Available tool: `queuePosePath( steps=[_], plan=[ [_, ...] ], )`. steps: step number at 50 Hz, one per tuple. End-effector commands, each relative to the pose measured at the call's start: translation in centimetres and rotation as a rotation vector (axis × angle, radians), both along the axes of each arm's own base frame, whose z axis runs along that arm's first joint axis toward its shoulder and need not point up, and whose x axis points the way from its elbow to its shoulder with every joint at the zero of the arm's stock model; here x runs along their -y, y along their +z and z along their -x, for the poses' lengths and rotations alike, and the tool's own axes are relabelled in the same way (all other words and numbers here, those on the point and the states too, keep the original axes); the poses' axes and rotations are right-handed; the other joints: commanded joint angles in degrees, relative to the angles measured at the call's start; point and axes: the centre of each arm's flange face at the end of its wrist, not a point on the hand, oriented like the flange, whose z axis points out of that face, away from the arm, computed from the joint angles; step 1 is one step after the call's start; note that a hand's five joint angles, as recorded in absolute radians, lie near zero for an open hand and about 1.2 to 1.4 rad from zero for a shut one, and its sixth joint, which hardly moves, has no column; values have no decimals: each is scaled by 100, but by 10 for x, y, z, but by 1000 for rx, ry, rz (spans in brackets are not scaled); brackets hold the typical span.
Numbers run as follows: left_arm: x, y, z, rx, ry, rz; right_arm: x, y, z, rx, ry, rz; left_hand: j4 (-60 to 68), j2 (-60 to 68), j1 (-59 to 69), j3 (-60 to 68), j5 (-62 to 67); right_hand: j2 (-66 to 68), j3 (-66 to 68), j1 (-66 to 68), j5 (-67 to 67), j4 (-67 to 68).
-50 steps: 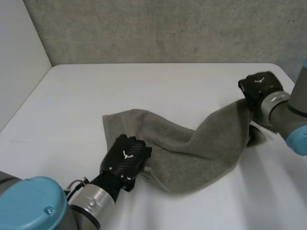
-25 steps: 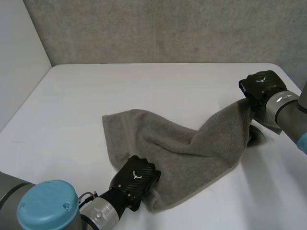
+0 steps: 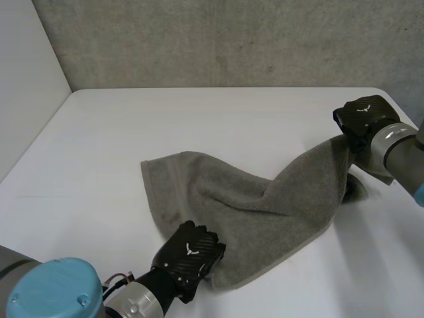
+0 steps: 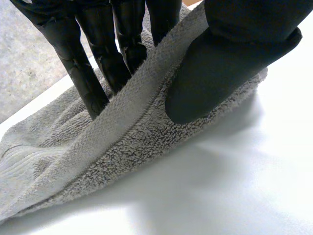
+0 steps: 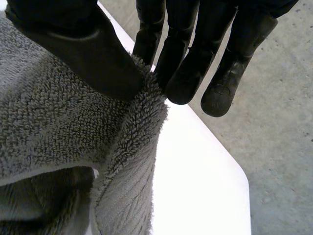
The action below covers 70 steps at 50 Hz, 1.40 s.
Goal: Fold the towel.
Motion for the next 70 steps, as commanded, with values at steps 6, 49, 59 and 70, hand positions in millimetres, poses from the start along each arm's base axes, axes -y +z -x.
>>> queuePosePath(
  steps=[6,49,59,70],
  plan=[
    [73,99,-45,-220,304,225,-23,58,42,-176,-51,6,1095,1100,1269,1108,1197,433,306,405,341,305],
    [264,282,-52,-891,607,860,19,173,-23,220,15,690,1095,1100,1269,1108,1197,433,306,405,341,305],
    [256,174,-61,-680,619,554,-5,69,-29,-10,125,160,1095,1100,1269,1108,1197,433,306,405,341,305],
    [216,45,-75,-459,626,210,-20,-21,-35,-84,167,-55,1095,1100,1269,1108,1197,433,306,405,341,305]
  ],
)
